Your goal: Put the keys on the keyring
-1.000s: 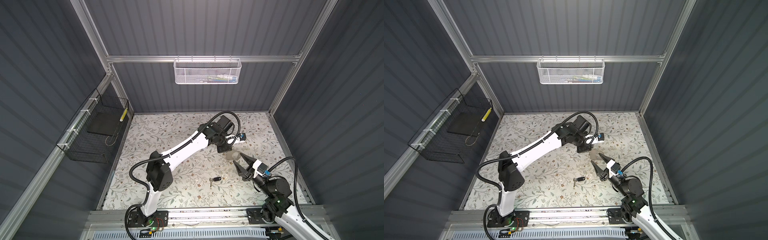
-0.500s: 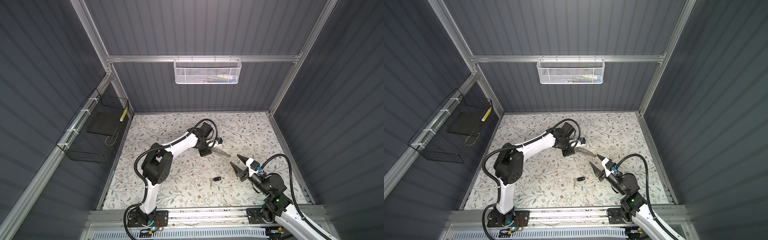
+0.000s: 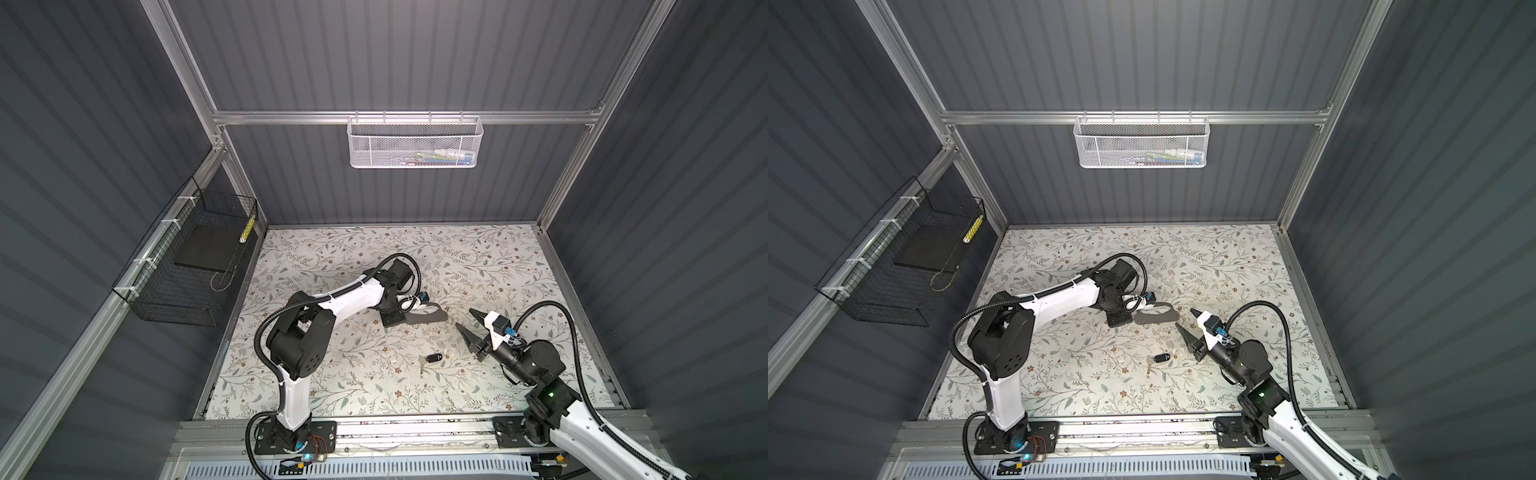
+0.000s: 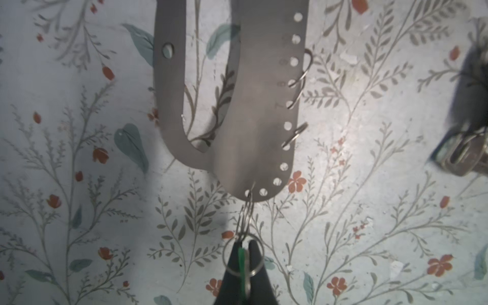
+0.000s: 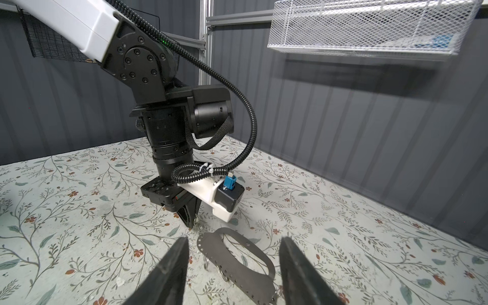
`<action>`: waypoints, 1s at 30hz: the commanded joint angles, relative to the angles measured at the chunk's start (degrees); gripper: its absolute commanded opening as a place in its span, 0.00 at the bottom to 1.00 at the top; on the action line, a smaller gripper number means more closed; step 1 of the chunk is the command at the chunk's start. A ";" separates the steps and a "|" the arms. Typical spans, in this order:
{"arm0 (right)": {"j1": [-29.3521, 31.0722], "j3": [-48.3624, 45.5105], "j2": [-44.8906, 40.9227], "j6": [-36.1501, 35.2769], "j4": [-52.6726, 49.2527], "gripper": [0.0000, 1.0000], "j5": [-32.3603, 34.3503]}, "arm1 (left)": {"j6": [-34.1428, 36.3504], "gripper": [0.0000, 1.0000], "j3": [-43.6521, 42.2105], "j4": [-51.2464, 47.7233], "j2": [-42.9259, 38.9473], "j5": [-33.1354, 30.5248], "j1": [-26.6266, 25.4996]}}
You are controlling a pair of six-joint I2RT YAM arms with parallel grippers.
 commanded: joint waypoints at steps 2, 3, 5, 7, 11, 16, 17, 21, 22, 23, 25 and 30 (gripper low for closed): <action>-0.16 1.91 -0.02 0.76 0.05 0.57 -0.28 | 1.78 0.00 -1.82 -1.46 -1.64 -0.68 0.98; -0.12 1.93 -0.04 0.75 -0.15 0.57 -0.21 | 1.85 0.00 -2.15 -1.51 -1.69 -0.68 1.12; -0.17 2.01 -0.10 0.75 -0.60 0.57 -0.12 | 2.14 0.00 -2.82 -1.97 -1.66 -0.41 1.27; -0.13 2.00 -0.13 0.75 -1.04 0.57 0.48 | 2.32 0.01 -3.26 -2.42 -1.68 -0.37 1.32; -0.16 2.18 -0.58 0.68 -2.22 0.57 1.30 | 1.77 0.06 -4.00 -3.17 -1.73 -1.09 1.40; -0.16 2.28 -0.68 0.70 -3.03 0.57 1.75 | 0.74 0.13 -5.02 -4.55 -2.57 -0.53 1.58; -0.13 2.35 -0.60 0.73 -3.23 0.57 1.76 | 0.20 0.16 -5.20 -4.88 -2.93 -0.50 1.58; -0.11 3.01 -0.61 1.01 -5.27 0.58 1.76 | -1.06 0.27 -6.98 -4.67 -5.31 -0.58 1.67; -0.17 3.28 -0.55 1.21 -5.80 0.58 1.75 | -1.29 0.28 -7.67 -4.43 -6.08 -0.59 1.67; -0.17 3.62 -0.34 1.48 -6.57 0.58 1.66 | -1.88 0.30 -8.35 -4.02 -6.98 -0.95 1.73; -0.17 4.63 0.26 2.30 -8.39 0.57 1.29 | -3.21 0.31 -9.60 -3.08 -8.98 -1.49 1.91; -0.16 6.86 3.54 6.07 -10.84 0.57 1.20 | -8.44 0.33 -13.74 3.57 -17.66 -2.21 2.41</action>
